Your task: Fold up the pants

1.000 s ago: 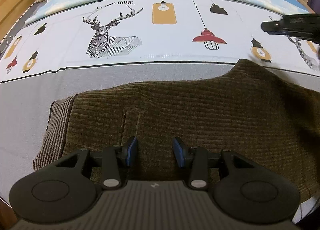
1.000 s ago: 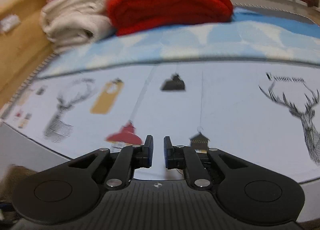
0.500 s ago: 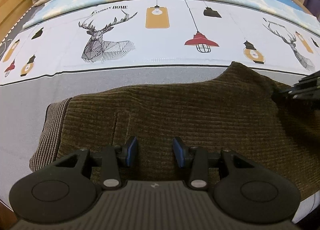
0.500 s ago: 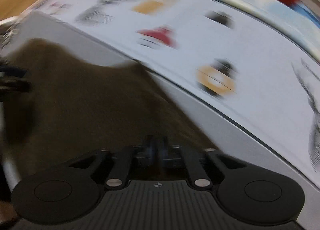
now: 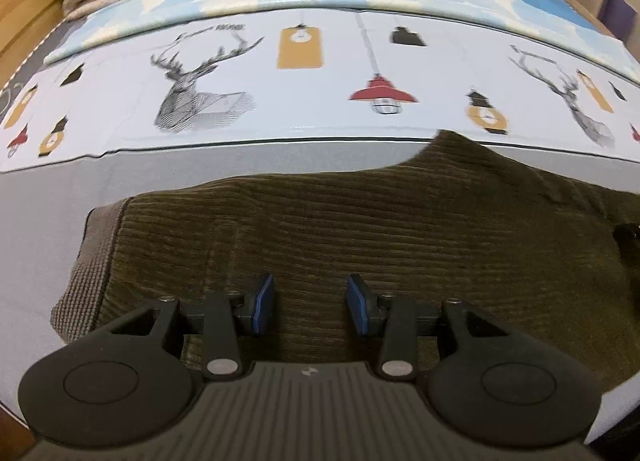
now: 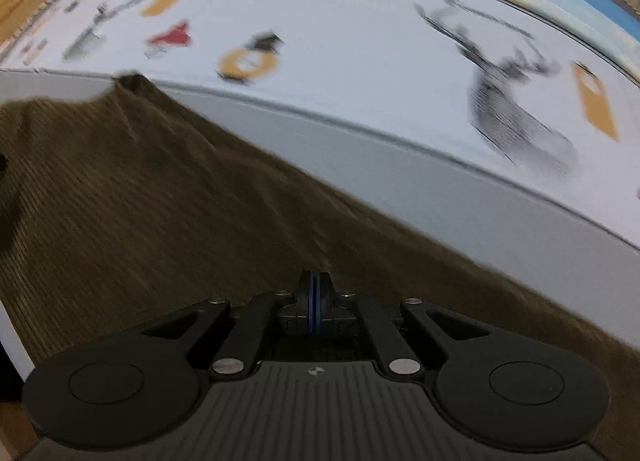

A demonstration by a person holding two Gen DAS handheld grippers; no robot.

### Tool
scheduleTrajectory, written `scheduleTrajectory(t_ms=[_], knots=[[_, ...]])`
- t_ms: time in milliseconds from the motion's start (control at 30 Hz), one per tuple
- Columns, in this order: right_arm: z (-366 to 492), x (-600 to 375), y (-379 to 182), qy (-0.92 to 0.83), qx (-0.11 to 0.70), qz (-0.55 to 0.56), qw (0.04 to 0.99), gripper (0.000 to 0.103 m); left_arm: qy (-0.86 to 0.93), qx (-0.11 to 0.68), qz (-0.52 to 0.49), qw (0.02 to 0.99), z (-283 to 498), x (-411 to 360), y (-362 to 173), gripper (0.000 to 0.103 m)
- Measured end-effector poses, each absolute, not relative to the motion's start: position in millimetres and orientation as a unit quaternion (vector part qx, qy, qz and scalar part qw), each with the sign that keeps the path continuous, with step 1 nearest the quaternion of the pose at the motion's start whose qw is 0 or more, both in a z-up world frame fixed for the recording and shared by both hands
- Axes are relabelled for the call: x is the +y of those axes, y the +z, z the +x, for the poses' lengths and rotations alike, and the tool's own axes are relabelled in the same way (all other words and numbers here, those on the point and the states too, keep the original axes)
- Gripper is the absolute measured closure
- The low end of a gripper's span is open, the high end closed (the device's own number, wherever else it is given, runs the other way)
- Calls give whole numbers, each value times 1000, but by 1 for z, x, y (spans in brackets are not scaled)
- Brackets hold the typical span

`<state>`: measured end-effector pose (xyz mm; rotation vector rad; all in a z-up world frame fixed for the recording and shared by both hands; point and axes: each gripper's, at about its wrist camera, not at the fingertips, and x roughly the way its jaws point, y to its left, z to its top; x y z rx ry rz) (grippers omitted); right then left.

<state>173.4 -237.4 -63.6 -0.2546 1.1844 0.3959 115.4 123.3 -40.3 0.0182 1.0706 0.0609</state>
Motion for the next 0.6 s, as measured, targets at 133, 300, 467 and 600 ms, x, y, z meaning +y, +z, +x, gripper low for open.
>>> scheduleTrajectory(t_ms=[133, 300, 467, 600], knots=[[150, -273, -61, 156, 553, -120, 809, 100, 15, 498, 26, 867, 111, 108, -37, 58], [129, -343, -35, 24, 533, -87, 842, 70, 5, 486, 43, 873, 111, 92, -35, 58], [65, -463, 1, -140, 394, 136, 898, 61, -9, 480, 58, 875, 112, 79, -33, 58], [3, -541, -21, -248, 365, 287, 851, 59, -14, 476, 76, 876, 114, 71, -34, 56]])
